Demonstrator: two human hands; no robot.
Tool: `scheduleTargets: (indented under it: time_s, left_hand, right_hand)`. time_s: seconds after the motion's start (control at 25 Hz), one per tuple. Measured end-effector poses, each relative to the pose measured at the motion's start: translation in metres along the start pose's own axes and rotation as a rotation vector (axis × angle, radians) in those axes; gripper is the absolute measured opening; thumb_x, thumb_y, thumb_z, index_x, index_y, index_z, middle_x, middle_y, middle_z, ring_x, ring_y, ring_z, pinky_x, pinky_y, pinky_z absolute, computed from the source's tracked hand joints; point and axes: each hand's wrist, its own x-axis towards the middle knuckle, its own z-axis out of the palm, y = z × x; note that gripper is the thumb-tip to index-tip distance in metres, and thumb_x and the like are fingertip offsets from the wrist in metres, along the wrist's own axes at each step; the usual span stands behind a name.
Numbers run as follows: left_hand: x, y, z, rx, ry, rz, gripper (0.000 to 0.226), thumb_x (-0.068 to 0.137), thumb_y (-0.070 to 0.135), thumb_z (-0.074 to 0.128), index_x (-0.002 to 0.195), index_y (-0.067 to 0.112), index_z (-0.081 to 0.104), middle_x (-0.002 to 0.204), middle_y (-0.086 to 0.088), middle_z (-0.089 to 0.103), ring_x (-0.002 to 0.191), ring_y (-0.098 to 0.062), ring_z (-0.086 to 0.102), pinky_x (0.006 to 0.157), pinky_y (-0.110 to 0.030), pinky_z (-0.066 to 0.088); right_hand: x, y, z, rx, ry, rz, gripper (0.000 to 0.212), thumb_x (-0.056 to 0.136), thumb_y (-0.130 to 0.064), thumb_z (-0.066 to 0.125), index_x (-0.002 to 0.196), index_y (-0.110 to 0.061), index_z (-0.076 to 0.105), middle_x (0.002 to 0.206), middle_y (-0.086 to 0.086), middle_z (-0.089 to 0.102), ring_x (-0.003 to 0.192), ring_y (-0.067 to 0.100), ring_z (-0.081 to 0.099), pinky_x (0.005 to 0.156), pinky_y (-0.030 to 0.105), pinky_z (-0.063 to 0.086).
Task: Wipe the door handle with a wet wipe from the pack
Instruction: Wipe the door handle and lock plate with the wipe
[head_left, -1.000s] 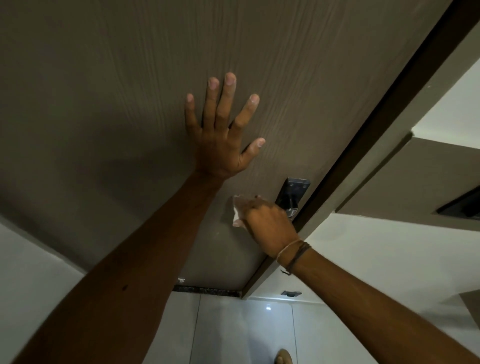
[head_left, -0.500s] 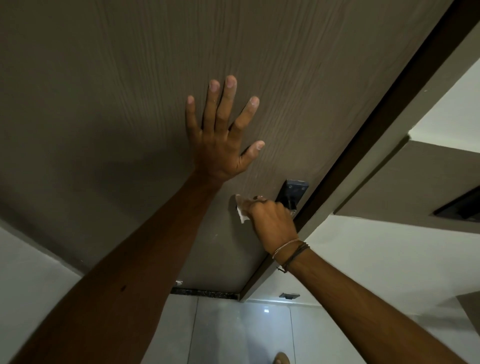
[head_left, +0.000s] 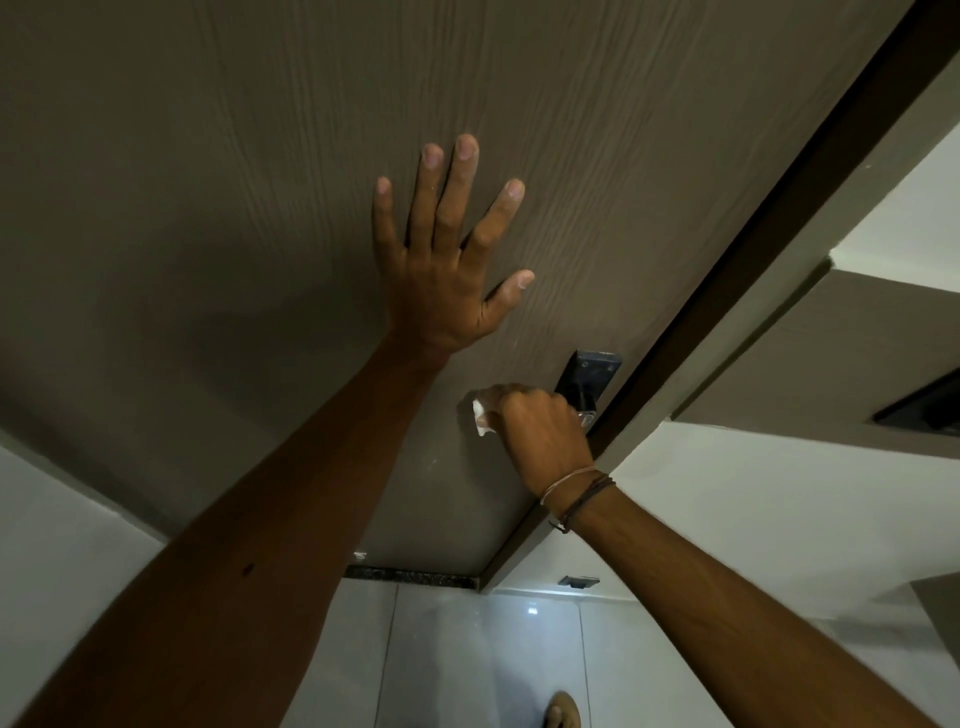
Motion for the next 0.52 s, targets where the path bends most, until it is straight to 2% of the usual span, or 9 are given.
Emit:
scheduleTargets:
  time_s: [0.24, 0.4, 0.52]
  left_hand:
    - [0.000, 0.003, -0.004, 0.023, -0.003, -0.001, 0.076, 0.099, 0.073, 0.027, 0.164, 0.034, 0.028, 0.172, -0.008, 0.023, 0.171, -0.020, 0.000, 0.136, -0.057, 0.002]
    - [0.001, 0.001, -0.001, -0.017, -0.003, 0.002, 0.076, 0.099, 0.074, 0.029, 0.164, 0.034, 0.028, 0.172, -0.008, 0.022, 0.171, -0.020, -0.001, 0.135, -0.058, 0.001]
    - [0.001, 0.000, 0.000, -0.026, -0.001, 0.000, 0.078, 0.099, 0.073, 0.031, 0.167, 0.035, 0.026, 0.173, -0.008, 0.021, 0.171, -0.021, 0.000, 0.135, -0.059, 0.001]
  right_hand:
    - [-0.017, 0.032, -0.011, -0.208, -0.064, -0.066, 0.022, 0.098, -0.020, 0.058, 0.119, -0.013, 0.062, 0.110, 0.011, 0.071, 0.099, 0.027, 0.070, 0.082, 0.035, 0.057]
    - [0.005, -0.015, -0.003, -0.077, 0.006, -0.058, 0.015, 0.098, -0.024, 0.055, 0.102, -0.015, 0.067, 0.100, 0.010, 0.073, 0.089, 0.032, 0.071, 0.071, 0.037, 0.055]
    - [0.003, -0.006, -0.006, -0.090, -0.027, -0.060, 0.017, 0.098, -0.029, 0.054, 0.104, -0.019, 0.067, 0.102, 0.008, 0.073, 0.090, 0.032, 0.071, 0.073, 0.037, 0.054]
